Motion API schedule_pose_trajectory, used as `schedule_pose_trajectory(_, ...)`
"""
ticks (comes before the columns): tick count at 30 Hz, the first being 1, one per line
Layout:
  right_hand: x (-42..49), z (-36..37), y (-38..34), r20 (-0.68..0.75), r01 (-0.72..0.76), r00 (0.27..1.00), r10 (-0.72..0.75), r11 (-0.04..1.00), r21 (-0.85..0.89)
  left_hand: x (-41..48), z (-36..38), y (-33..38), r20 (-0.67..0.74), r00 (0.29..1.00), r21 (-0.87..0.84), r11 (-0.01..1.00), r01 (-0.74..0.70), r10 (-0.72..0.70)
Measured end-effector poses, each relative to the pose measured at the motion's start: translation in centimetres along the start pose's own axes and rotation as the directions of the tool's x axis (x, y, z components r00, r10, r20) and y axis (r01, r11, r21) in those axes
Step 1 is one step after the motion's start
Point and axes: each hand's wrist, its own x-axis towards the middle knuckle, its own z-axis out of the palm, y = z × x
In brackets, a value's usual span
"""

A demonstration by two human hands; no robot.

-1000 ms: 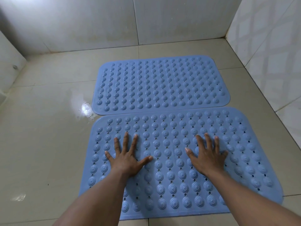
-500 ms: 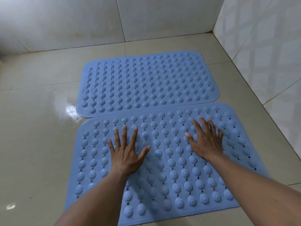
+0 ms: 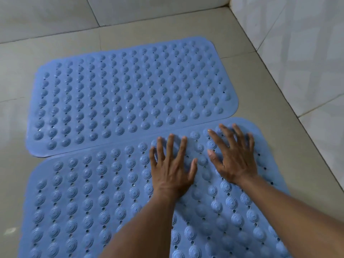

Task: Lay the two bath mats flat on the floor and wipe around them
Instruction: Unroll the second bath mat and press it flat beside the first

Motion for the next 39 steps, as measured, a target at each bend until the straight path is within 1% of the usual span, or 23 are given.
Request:
schedule_pose_trajectory(3, 0.1, -0.1, 0.2, 0.003, 0.029, 1.000, -0.029, 0.999, -0.017, -0.2, -0.3, 0.4, 0.002, 0.999, 0.058, 0.997, 0.051, -0.051)
schedule_pose_trajectory(7, 0.2, -0.3, 0.0, -0.034, 0.034, 0.999, -0.034, 0.999, -0.009, 0.2, -0.7, 0.7, 0.100, 0.992, 0.105, 0.992, 0.070, -0.080)
schedule_pose_trajectory(11, 0.5, -0.4, 0.1, -0.051, 0.038, 0.998, -0.038, 0.999, 0.005, 0.5, -0.8, 0.8, 0.179, 0.978, 0.109, 0.990, 0.085, -0.104)
schedule_pose_trajectory(13, 0.6, -0.3, 0.1, -0.020, 0.036, 0.999, -0.036, 0.999, 0.010, 0.6, -1.2, 0.9, 0.198, 0.975, 0.113, 0.991, 0.076, -0.097)
schedule_pose_trajectory(17, 1.0, -0.6, 0.2, 0.050, 0.034, 0.998, -0.034, 0.999, 0.016, 0.8, -2.3, 1.1, 0.298, 0.950, 0.104, 0.993, 0.063, -0.091)
schedule_pose_trajectory(22, 0.4, -0.7, -0.1, 0.150, -0.003, 0.989, 0.004, 1.000, -0.010, 0.4, -3.1, 1.2, 0.313, 0.948, 0.083, 0.996, 0.030, -0.055)
schedule_pose_trajectory(24, -0.1, -0.4, -0.9, 0.158, -0.029, 0.987, 0.031, 0.999, -0.018, -0.3, -3.4, 0.5, 0.313, 0.950, 0.057, 0.998, -0.002, -0.016)
schedule_pose_trajectory(27, -1.3, 0.1, -2.1, 0.165, -0.120, 0.979, 0.120, 0.993, -0.009, -2.5, -3.7, -2.2, 0.278, 0.959, 0.051, 0.996, -0.070, 0.053)
schedule_pose_trajectory(29, -3.2, 0.0, -3.9, 0.166, -0.136, 0.977, 0.131, 0.991, 0.020, -5.2, -4.1, -5.6, 0.258, 0.966, 0.071, 0.996, -0.057, 0.037)
schedule_pose_trajectory(30, -4.5, -0.1, -5.3, 0.164, -0.105, 0.982, 0.097, 0.994, 0.037, -6.8, -4.3, -7.9, 0.244, 0.970, 0.082, 0.997, -0.013, -0.008)
schedule_pose_trajectory(32, -7.0, -0.2, -9.4, 0.153, 0.030, 0.987, -0.042, 0.996, 0.083, -9.8, -5.2, -12.8, 0.211, 0.970, 0.117, 0.988, 0.101, -0.125)
schedule_pose_trajectory(34, -7.9, -0.1, -14.3, 0.162, 0.157, 0.970, -0.179, 0.978, 0.138, -11.6, -6.5, -17.4, 0.185, 0.958, 0.167, 0.968, 0.187, -0.217)
schedule_pose_trajectory(35, -7.7, -0.3, -16.8, 0.174, 0.183, 0.962, -0.210, 0.970, 0.160, -12.0, -7.3, -19.3, 0.167, 0.953, 0.172, 0.959, 0.226, -0.254)
schedule_pose_trajectory(37, -6.4, -0.6, -21.2, 0.185, 0.187, 0.956, -0.226, 0.961, 0.206, -12.0, -8.6, -22.0, 0.131, 0.944, 0.160, 0.946, 0.280, -0.302)
schedule_pose_trajectory(39, -4.5, -0.9, -24.4, 0.188, 0.193, 0.954, -0.234, 0.957, 0.216, -11.3, -9.3, -23.3, 0.118, 0.943, 0.164, 0.943, 0.289, -0.310)
